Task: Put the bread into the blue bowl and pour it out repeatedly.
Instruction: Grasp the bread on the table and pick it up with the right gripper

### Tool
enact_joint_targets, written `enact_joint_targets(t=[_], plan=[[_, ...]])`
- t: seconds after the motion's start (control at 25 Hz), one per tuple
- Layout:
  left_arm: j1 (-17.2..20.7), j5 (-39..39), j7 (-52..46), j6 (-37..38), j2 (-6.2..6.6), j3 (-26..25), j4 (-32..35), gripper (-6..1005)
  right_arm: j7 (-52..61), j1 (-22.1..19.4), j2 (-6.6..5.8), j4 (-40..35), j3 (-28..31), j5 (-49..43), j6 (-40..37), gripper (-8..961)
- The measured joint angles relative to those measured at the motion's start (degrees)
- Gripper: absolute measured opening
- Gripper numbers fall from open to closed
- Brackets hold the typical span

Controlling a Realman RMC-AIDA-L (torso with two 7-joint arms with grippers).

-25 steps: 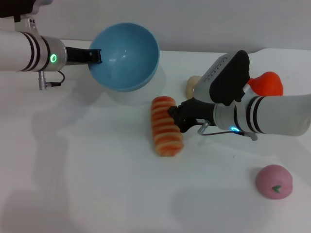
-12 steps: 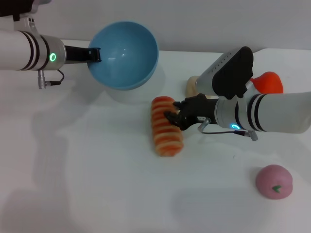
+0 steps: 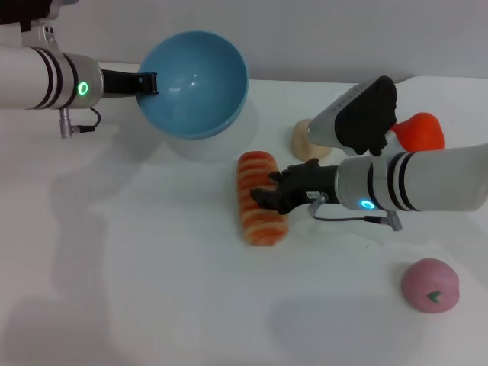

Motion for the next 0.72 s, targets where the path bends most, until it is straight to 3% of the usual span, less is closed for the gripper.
enact_joint_targets(t=[0.72], plan=[[0.2, 0.1, 0.5, 0.4, -0.01, 0.0, -0.1, 0, 9.8, 4.1, 0.66, -5.0, -1.9, -2.7, 2.4, 469]])
